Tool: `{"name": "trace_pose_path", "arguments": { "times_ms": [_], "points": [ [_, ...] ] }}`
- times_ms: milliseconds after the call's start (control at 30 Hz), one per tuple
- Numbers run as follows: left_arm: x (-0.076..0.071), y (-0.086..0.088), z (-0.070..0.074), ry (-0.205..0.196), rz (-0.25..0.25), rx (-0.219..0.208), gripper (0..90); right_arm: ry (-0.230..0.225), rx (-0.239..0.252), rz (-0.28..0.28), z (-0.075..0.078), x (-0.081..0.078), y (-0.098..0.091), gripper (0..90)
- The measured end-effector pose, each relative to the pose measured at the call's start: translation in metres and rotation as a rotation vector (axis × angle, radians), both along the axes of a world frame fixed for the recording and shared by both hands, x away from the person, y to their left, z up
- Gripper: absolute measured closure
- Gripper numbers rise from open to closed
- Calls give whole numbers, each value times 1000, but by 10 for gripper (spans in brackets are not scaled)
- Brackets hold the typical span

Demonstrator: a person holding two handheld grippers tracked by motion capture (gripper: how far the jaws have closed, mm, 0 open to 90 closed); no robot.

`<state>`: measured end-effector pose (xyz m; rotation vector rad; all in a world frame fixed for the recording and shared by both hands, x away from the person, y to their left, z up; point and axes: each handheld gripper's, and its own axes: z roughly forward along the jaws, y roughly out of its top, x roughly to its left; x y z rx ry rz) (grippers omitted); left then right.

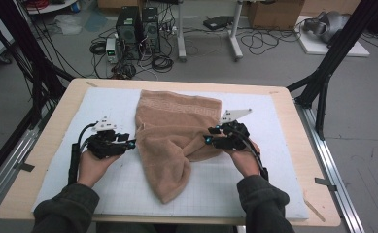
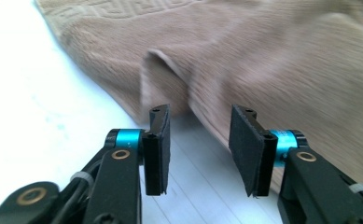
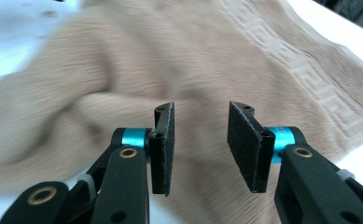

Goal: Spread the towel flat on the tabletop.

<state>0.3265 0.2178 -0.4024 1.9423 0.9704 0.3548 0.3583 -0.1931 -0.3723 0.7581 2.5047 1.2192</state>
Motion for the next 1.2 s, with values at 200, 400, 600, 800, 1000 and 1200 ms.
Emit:
{"name": "trace_pose_path", "arguments": {
  "times_ms": [200,400,600,800,1000,1200],
  "points": [
    [-27,-18,-17,55,-101,-32,499,-2,-10,101,-21,-43,11,608],
    [-34,-59,-33,90,-214,26,494,86,-16,196,-50,-54,39,545],
    [-42,-84,-41,-7,-232,191,751,106,-51,212,-62,-50,62,602],
    [-45,-75,-35,5,-238,157,859,134,-30,235,-64,-49,64,839],
    [-59,-45,-13,-37,-197,94,862,129,-7,301,-48,-70,63,844],
    [-60,-15,-7,-63,-117,145,862,60,-17,301,-35,-80,67,625]
  ]
}}
